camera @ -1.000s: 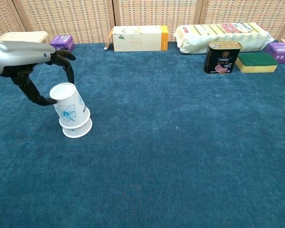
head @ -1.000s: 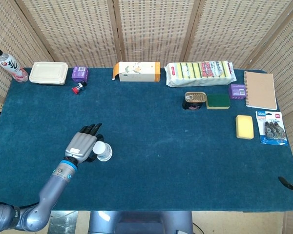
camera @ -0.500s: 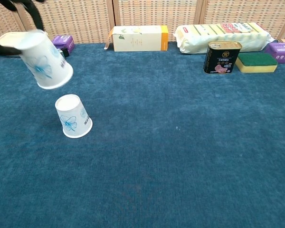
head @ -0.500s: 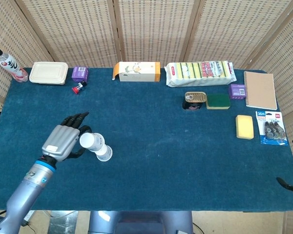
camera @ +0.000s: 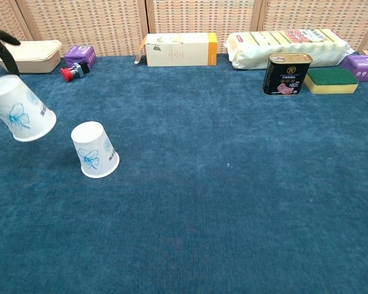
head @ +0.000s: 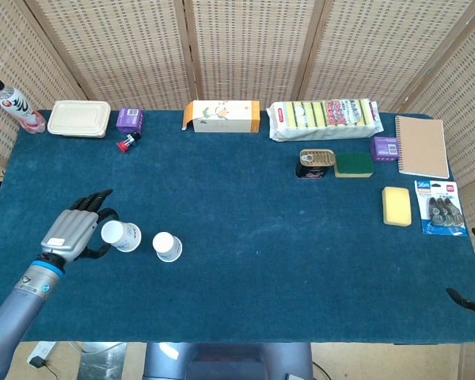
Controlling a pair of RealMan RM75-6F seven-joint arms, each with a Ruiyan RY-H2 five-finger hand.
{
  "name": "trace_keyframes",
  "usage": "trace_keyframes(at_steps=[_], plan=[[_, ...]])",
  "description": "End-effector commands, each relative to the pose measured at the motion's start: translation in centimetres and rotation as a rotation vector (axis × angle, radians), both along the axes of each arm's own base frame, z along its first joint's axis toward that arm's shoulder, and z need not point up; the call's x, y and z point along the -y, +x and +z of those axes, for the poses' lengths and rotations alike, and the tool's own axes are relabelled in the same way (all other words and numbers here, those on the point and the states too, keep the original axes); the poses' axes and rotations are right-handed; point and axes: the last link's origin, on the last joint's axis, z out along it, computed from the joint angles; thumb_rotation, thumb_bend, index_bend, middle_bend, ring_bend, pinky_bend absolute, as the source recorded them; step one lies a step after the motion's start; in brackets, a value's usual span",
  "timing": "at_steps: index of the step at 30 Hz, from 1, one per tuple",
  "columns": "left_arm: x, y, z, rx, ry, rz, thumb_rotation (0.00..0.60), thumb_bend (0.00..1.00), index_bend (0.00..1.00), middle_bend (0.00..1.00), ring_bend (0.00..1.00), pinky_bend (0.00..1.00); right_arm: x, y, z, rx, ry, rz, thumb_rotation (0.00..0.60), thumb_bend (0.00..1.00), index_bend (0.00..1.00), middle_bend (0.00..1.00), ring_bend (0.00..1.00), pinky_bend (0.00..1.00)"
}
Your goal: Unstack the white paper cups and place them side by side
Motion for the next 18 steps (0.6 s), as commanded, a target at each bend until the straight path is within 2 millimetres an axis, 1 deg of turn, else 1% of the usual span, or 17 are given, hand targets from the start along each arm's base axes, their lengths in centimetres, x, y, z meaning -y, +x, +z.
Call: trace_keyframes(at_steps=[1,3,6,14,18], plan=[[0.0,-1.4,-1.6,0.012,-0.031,0.038,0.600,0.30,0.35,0.00,0.00,0.08,0.0,0.0,0.0,0.000,0.000,0.000,0.600,0.00,0.09,0.00,0.00,0.00],[-0.2,-2.0,-2.7,0.031,-0.046,0.055,0.600,0.30,0.35,0.00,0.00,0.08,0.0,0.0,0.0,0.000,0.001,-0.001,0.600,0.00,0.09,0.00,0.00,0.00],[-0.8,-2.1,-3.6,0.038,-0.044,0.049,0.600,0.30,0.35,0.00,0.00,0.08,0.0,0.0,0.0,0.003,0.001,0.000,0.600,0.00,0.09,0.00,0.00,0.00],[-1.2,-1.6,-5.0,0.037,-0.053,0.051,0.600,0.30,0.35,0.00,0.00,0.08,0.0,-0.1,0.2,0.010,-0.001,0.001,0.600,0.00,0.09,0.00,0.00,0.00],[-1.4,-1.5,-5.2,0.027,-0.044,0.052,0.600,0.30,0.35,0.00,0.00,0.08,0.0,-0.1,0.2,0.010,0.001,0.002,0.600,0.00,0.09,0.00,0.00,0.00]])
